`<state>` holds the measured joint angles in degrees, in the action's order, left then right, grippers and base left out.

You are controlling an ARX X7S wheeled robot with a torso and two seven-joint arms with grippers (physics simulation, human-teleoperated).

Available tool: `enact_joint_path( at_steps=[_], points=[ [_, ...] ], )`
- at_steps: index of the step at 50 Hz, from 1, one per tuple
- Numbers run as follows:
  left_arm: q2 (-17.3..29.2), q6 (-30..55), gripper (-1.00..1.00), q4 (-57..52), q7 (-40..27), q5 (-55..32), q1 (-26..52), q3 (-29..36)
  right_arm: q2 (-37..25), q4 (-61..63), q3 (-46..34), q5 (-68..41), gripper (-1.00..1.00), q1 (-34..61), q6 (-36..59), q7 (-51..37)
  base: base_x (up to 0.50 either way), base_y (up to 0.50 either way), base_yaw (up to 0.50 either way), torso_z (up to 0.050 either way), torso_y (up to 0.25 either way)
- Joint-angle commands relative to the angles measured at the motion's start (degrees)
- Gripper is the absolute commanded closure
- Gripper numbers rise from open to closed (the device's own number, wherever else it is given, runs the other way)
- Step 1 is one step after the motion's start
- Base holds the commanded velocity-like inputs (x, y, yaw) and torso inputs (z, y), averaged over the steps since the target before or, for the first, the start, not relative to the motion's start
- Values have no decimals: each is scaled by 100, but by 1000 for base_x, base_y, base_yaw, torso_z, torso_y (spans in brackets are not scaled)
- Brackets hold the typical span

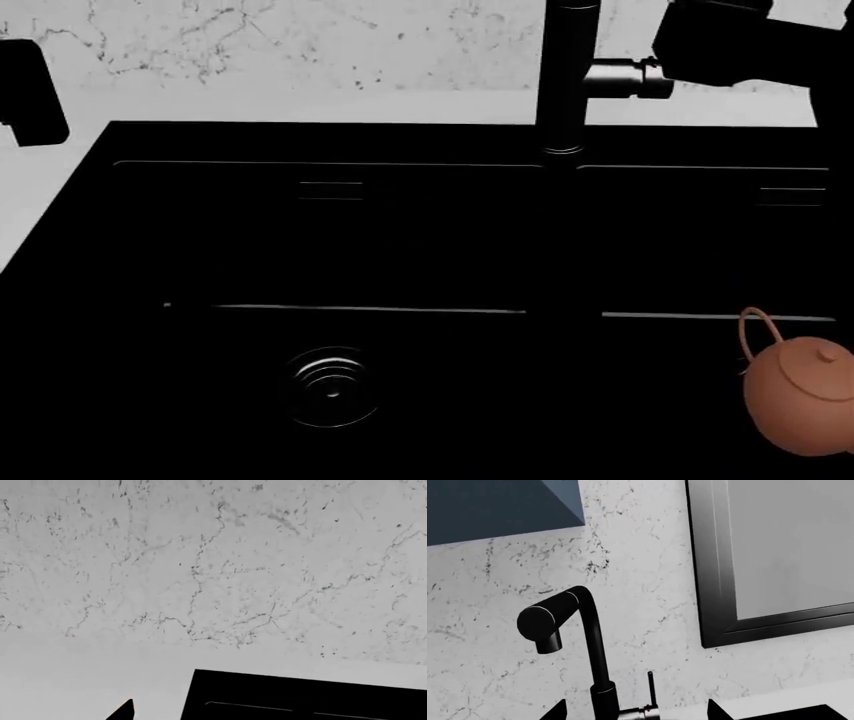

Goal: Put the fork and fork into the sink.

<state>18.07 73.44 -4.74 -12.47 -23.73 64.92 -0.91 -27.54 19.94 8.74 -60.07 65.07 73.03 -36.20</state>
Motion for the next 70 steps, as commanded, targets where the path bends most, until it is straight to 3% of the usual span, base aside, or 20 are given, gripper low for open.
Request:
enact_joint_path(
  at_steps=[1,8,11,13,17,25,39,46,70],
  points=[
    [-173,522,-100,-29,-121,63,97,-374,97,53,212,55,-100,-90,-20,90,0,0,0,0,0],
    [-66,1648,-100,-257,-588,-257,616,-883,67,59,235,38,-100,-185,-71,121,0,0,0,0,0],
    [660,1652,-100,197,-2744,-2818,759,-889,34,106,303,9,-100,-299,-102,137,0,0,0,0,0],
    [951,1646,-100,360,-3577,-3959,786,-849,25,128,333,-3,-100,-359,-121,139,0,0,0,0,0],
    [1448,1627,-100,515,-4628,-5298,703,-766,5,169,373,-20,-100,-484,-154,152,0,0,0,0,0],
    [2174,1534,-100,532,-5861,-6610,340,-898,-1,121,320,70,-100,-636,-316,260,0,0,0,0,0],
    [3079,1279,-100,668,-5885,-6891,-276,-1107,-12,83,292,173,-100,-921,-556,381,0,0,0,0,0],
    [3318,1217,-100,691,-5882,-7108,-581,-1258,-11,83,317,167,-100,-1005,-608,379,0,0,0,0,0],
    [3502,603,-100,799,-4832,-6701,-1785,-1806,-29,111,381,116,-100,-1305,-738,393,0,0,0,0,0]
  ],
)
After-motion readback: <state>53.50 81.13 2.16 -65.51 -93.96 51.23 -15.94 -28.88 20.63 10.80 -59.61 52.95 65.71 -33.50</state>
